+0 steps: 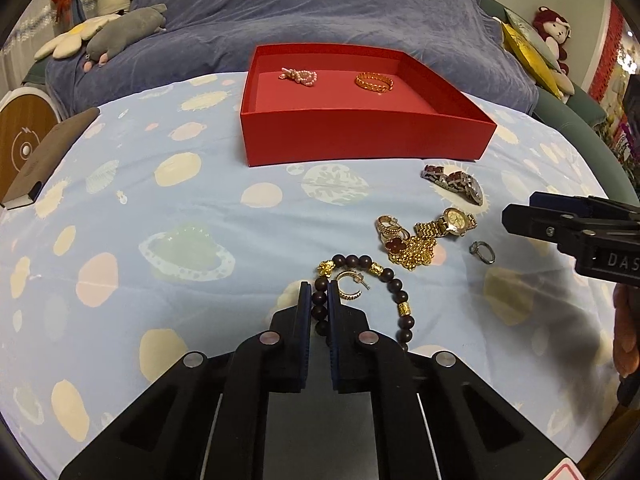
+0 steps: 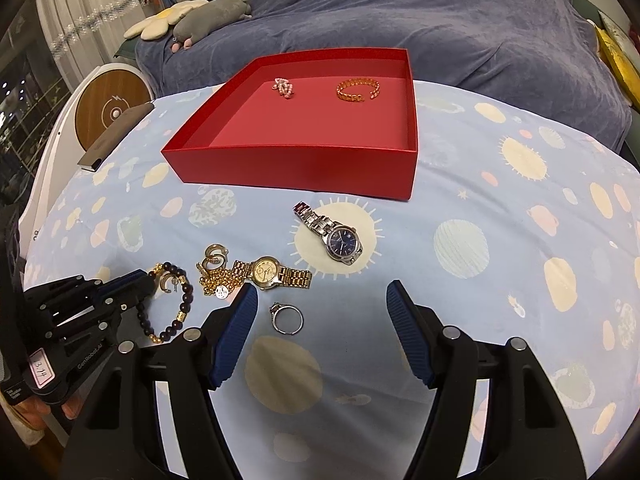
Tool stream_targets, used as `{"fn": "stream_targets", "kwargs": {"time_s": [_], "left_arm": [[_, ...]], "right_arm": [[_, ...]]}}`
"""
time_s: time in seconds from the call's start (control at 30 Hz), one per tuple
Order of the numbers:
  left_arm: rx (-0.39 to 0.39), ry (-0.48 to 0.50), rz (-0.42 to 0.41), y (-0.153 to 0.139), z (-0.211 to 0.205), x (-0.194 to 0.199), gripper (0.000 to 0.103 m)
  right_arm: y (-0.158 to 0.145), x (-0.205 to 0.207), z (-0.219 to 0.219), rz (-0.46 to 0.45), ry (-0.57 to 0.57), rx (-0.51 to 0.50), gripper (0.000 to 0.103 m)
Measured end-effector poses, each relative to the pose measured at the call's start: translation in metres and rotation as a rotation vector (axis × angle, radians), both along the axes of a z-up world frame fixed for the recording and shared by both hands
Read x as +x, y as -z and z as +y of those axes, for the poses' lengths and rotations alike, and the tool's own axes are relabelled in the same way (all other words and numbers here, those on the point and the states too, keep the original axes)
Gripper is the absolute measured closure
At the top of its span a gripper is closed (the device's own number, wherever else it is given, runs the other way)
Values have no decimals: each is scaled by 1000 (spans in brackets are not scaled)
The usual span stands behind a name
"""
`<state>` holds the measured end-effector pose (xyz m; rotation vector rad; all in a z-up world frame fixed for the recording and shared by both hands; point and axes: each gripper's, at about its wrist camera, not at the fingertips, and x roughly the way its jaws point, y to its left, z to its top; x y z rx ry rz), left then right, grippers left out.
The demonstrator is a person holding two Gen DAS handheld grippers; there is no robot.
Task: Organize jewelry
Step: 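Grasp the dark bead bracelet with the left gripper, then place the bead bracelet in the box while the right gripper carries the silver watch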
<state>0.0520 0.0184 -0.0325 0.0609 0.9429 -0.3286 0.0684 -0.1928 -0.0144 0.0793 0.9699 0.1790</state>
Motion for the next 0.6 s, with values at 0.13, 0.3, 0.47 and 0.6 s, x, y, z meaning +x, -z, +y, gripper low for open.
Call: {"fn": "stream_targets", "kwargs": {"time_s": [0.13, 0.3, 0.47, 0.6], "left_arm": [[-67, 4, -18, -20, 6, -1, 98], [-117, 0, -65, -47, 9, 2, 98], [-151, -17, -95, -65, 14, 8, 98], [-164, -42, -101, -69, 19, 13, 98]], "right_arm": [[1, 11, 0, -10, -4, 1, 38], [6, 28, 3, -18, -20, 2, 44], [18, 40, 6, -14, -38, -27, 47], [28, 48, 3, -6, -41, -21, 49]]}}
